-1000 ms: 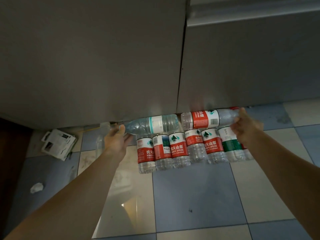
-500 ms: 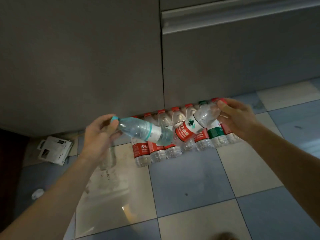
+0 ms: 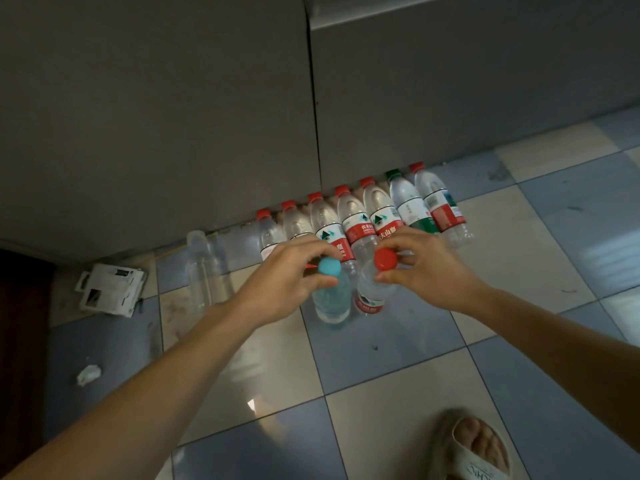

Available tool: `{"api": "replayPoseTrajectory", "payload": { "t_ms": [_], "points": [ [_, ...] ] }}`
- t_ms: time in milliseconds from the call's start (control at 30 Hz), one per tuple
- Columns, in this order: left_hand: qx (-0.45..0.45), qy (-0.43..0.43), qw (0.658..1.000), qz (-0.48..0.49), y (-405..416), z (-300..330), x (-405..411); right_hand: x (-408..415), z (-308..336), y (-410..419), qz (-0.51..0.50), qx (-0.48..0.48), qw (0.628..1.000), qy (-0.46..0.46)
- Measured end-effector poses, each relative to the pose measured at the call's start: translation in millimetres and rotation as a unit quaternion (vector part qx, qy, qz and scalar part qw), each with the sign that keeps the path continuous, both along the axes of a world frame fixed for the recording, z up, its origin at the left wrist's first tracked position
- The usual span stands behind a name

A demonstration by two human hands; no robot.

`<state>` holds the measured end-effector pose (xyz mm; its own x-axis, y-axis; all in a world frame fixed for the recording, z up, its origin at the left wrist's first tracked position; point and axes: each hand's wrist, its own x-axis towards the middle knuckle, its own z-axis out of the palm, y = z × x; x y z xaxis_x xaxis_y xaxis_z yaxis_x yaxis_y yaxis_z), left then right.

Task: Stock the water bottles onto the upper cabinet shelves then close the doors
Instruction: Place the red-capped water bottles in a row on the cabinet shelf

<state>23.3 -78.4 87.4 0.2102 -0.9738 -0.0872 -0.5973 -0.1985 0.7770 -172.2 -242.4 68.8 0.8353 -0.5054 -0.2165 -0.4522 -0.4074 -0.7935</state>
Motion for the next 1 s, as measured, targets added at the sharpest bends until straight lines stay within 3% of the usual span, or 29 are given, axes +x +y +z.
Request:
{"api": "replayPoseTrajectory", "payload": {
  "t_ms": [367,533,667,800,1000],
  "points": [
    [-0.027,-0.070,0.997,0.008,45,-35,-5,-9,-12,19,0.020,-0.011,1.000,0.004],
    [-0.020,-0.052,0.998,0.037,53,-42,-14,-14,-31,18,-0.017,0.065,0.997,0.044],
    [0.031,0.034,0.993,0.107,64,-70,-31,-20,-67,25,-0.028,0.126,0.988,0.084],
    [0.077,0.114,0.967,0.214,70,-108,-51,-18,-96,29,-0.067,0.167,0.981,0.079],
    [0.031,0.183,0.927,0.327,54,-136,-70,-14,-119,37,-0.107,0.202,0.972,0.056]
  ]
}}
